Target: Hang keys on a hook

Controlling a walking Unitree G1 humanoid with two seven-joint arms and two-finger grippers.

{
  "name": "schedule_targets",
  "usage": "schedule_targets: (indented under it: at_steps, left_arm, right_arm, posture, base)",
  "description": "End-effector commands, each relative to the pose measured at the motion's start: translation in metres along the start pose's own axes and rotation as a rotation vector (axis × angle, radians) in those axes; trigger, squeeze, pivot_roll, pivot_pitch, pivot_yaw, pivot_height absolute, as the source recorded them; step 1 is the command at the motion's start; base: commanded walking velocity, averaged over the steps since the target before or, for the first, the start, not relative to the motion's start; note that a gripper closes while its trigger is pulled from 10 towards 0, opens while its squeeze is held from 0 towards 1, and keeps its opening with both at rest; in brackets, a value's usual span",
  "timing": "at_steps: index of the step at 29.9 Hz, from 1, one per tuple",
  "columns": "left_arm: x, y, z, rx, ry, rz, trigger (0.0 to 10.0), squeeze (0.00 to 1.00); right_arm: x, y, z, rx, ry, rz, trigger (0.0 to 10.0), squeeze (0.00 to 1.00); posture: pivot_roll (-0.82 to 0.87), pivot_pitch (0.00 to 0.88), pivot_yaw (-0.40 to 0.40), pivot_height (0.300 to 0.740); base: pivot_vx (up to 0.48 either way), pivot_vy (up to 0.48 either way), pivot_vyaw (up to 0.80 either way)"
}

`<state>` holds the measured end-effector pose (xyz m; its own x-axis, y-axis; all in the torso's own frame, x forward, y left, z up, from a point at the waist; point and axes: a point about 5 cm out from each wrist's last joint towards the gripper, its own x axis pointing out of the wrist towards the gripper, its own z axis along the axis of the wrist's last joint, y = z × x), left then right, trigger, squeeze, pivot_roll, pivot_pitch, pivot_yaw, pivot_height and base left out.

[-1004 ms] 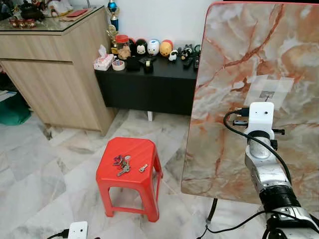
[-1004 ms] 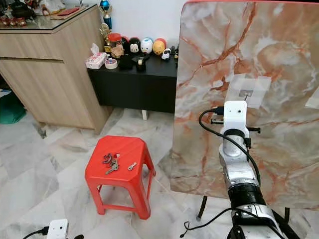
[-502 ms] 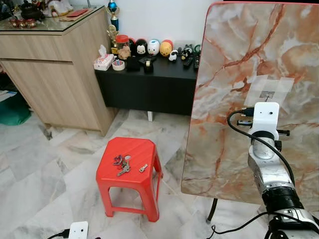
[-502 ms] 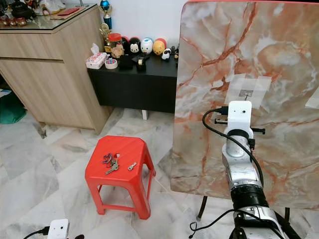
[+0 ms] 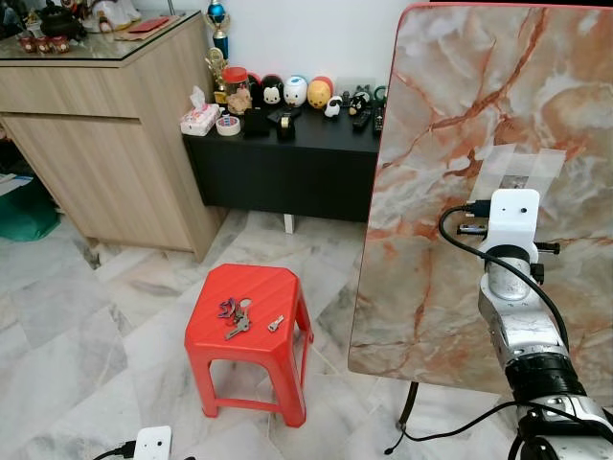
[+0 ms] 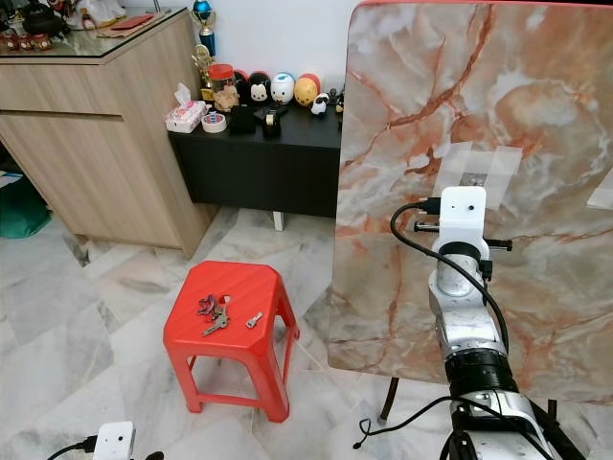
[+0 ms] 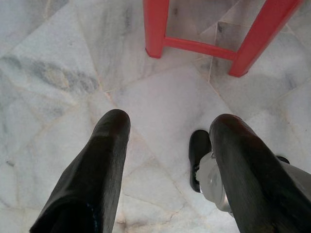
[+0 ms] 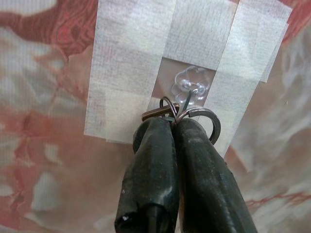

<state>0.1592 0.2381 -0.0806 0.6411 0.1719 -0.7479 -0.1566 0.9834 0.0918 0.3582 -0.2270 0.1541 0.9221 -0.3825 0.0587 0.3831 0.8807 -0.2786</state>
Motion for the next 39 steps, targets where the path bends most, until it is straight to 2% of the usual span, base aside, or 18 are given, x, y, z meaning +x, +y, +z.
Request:
schedule_targets:
  at_steps: [1,26,39]
  left_arm:
    - [0.0000,0.0009,-0.0008,0.022,0.012,-0.004,10.0,0.00]
    - [-0.0004,0.0034,-0.0014,0.023,0.016,-0.004,10.0,0.00]
    - [-0.0005,0.0040,-0.0023,0.023,0.024,-0.003,10.0,0.00]
  right_arm:
    - [0.0037,-0.0002,0.0067,0.012,-0.010,0.000,10.0,0.00]
    - [-0.0023,0.0074,0.0004,0.016,0.016,0.017,10.0,0.00]
    - [-0.0012,0.0047,-0.0012,0.010,0.029,0.007,10.0,0.00]
  posture:
    - [0.03,0.000,0.019,0.740]
    - [0.03,0.000,0.021,0.740]
    - [0.03,0.000,0.023,0.740]
  base:
    - [0.000,0.000,0.00]
    - [0.000,0.000,0.00]
    - [0.000,0.000,0.00]
